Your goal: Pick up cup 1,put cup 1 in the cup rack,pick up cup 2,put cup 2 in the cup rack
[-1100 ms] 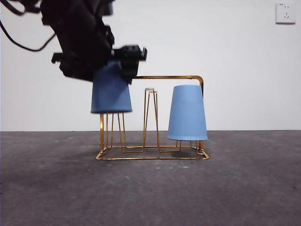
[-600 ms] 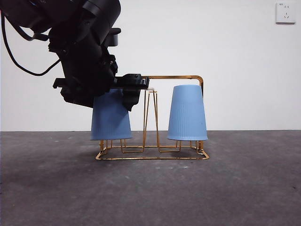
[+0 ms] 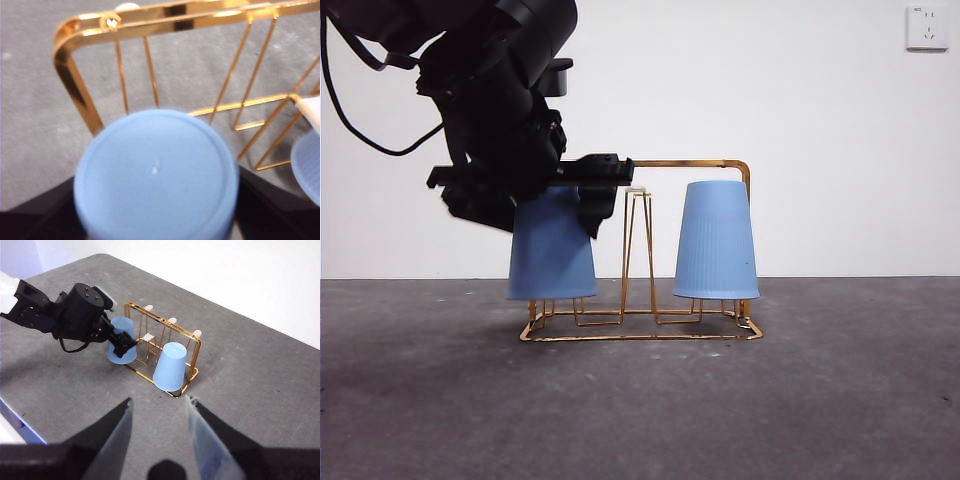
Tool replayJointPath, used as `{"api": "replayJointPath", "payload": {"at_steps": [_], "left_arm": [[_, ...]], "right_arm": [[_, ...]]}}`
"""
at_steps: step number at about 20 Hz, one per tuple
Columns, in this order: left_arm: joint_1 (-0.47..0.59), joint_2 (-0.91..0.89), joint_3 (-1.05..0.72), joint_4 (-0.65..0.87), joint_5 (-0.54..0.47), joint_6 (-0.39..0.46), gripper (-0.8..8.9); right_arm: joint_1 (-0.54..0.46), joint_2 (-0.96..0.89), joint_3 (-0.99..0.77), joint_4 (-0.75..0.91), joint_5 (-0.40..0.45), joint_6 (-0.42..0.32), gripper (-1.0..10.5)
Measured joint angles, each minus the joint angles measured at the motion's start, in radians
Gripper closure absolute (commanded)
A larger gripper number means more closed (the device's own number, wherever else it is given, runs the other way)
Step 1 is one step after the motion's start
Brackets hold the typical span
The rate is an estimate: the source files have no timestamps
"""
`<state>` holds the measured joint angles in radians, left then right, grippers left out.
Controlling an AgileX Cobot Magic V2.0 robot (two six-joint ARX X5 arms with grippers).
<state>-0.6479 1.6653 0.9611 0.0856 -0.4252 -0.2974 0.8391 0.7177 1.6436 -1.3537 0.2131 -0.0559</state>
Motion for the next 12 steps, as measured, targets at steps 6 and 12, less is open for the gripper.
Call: {"api": "replayJointPath", "payload": {"at_steps": [6,12], "left_arm": [[0.002,0.021,-0.024,-0.060,0.063,-0.018,2.42],[-0.011,0.021,-0.024,-0.222,0.122,-0.060,2.43]], "right_arm": [[0.000,0.000,0.000,0.000,0.000,0.000,7.6],[0.000,0.000,0.000,0.000,-0.001,0.000,7.6]]}}
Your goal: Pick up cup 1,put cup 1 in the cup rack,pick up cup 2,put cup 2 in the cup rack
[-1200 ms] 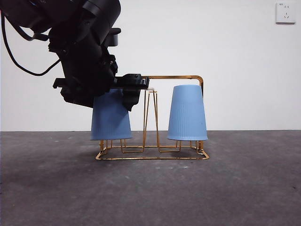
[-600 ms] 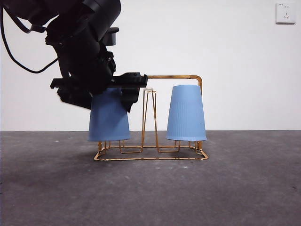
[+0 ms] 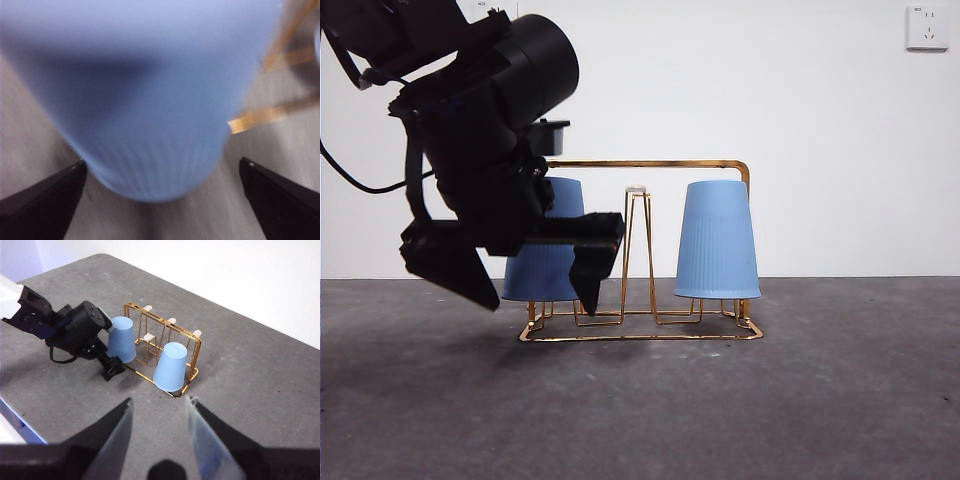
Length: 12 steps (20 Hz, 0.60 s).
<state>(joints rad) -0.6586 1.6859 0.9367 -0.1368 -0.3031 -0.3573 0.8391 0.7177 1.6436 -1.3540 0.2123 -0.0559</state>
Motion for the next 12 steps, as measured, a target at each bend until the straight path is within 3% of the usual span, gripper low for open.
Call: {"api": "replayJointPath", "payload": {"at_steps": [6,12], "left_arm": [[-0.072,-0.073,0.000,-0.178,0.052,-0.010,2.48],[-0.201,-0.375,0.000,-0.411,0.148,-0.028,2.52]], "right_arm": [[0.000,0.000,0.000,0.000,0.000,0.000,7.6],[0.000,0.000,0.000,0.000,-0.011,0.019,7.6]]}}
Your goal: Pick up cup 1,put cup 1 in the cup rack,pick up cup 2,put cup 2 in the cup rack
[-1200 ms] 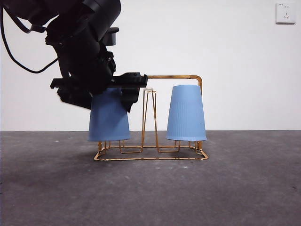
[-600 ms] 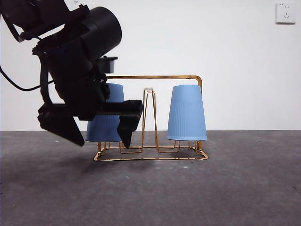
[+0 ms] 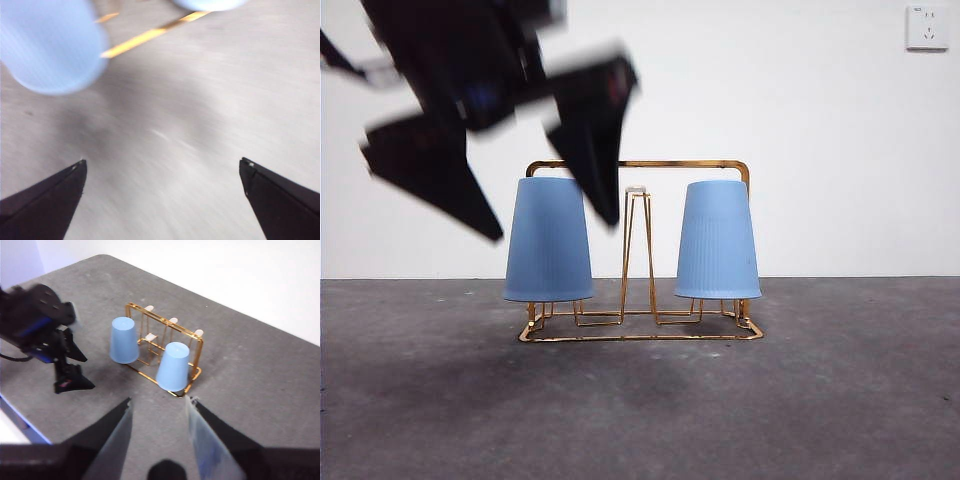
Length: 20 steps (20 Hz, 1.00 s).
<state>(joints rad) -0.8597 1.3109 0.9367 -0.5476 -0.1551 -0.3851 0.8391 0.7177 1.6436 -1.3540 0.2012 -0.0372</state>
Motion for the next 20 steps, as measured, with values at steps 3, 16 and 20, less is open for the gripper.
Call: {"api": "replayJointPath", "payload": {"at_steps": [3,16,20], "left_arm": [[-0.069,-0.185,0.000,-0.087,0.030,-0.023,2.52],[-0.212,-0.704,0.000,-0.208,0.085,-0.130,8.21],[-0.212,-0.700,0.000,-0.235,0.085,-0.133,8.21]], "right_arm": [[0.000,0.000,0.000,0.000,-0.072,0.020,7.6],[0.000,0.000,-0.078,0.000,-0.175,0.093,9.6],[0.000,0.000,-0.158,-0.001,-0.176,0.102,9.6]]}}
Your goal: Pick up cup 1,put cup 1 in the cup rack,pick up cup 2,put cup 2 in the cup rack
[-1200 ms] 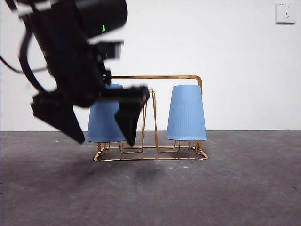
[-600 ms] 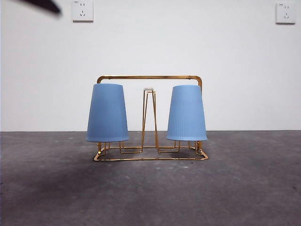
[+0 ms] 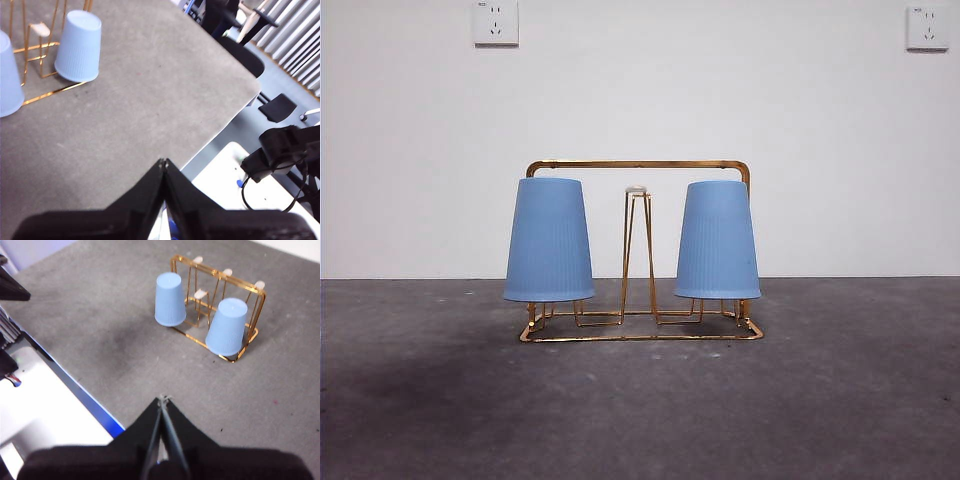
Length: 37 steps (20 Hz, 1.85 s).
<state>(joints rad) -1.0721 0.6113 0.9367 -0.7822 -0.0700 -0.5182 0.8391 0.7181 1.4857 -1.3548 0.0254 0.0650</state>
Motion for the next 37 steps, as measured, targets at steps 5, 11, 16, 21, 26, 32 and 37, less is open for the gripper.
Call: {"api": "replayJointPath", "payload": {"at_steps": [5,11,16,21,26,32,37], "left_arm": [[0.000,0.000,0.000,0.000,0.000,0.001,8.17],[-0.001,0.000,0.000,0.000,0.000,0.001,8.17],[-0.001,0.000,0.000,0.000,0.000,0.001,8.17],[-0.001,0.004,0.000,0.002,-0.051,0.045,8.17],[0.004,0.033,0.000,0.002,-0.465,0.142,8.17],[0.297,-0.010,-0.055,0.143,-0.762,0.229,8.17],[0.583,-0.163,-0.291,0.582,-0.442,0.411,8.17]], "right_arm": [[0.000,0.000,-0.012,0.000,0.005,0.016,9.4],[0.000,0.000,-0.012,0.000,0.051,0.028,9.4],[0.000,0.000,-0.012,0.000,0.079,0.029,9.4],[0.000,0.000,-0.012,0.000,0.079,0.029,9.4],[0.000,0.000,-0.012,0.000,0.079,0.029,9.4],[0.000,0.000,-0.012,0.000,0.079,0.029,9.4],[0.000,0.000,-0.012,0.000,0.079,0.029,9.4]]}}
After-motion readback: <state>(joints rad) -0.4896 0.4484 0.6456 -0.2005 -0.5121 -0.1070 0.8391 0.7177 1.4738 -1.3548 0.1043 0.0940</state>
